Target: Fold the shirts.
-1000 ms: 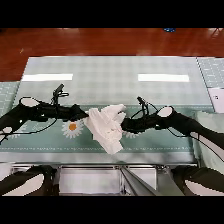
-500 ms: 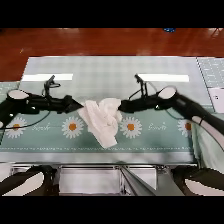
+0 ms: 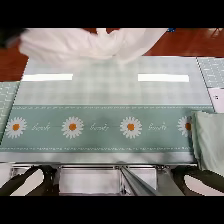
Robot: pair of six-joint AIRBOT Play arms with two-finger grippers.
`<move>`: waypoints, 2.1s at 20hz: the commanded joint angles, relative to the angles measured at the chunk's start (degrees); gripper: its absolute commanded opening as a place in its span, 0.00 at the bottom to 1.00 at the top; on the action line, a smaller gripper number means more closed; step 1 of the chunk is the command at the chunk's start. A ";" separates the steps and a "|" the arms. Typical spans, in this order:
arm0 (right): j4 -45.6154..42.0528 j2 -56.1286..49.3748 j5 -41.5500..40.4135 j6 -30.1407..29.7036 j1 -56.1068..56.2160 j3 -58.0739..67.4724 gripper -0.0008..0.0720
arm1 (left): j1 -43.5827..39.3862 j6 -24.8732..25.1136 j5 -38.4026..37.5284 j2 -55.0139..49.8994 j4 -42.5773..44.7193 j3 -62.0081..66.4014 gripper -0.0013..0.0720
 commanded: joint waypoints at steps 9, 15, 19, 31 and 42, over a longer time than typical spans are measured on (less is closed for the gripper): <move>-28.61 28.94 14.97 6.34 -1.66 -0.92 0.07 | 4.13 -7.10 -11.54 24.02 28.11 14.88 0.04; -32.28 37.38 18.18 10.86 -1.66 -20.52 0.07 | -0.46 -11.63 -16.41 31.41 37.90 4.81 0.04; -24.57 36.13 11.65 11.17 -1.66 -37.03 0.07 | -0.46 -13.05 -18.34 31.43 37.59 -17.09 0.04; -9.86 -15.34 -12.55 4.33 -1.66 -30.18 0.07 | -0.66 -10.71 21.53 -3.74 25.35 -38.36 0.04; -0.15 -24.59 4.87 6.91 -14.97 -8.11 0.58 | 5.99 -10.75 0.94 -13.29 34.84 -15.69 0.71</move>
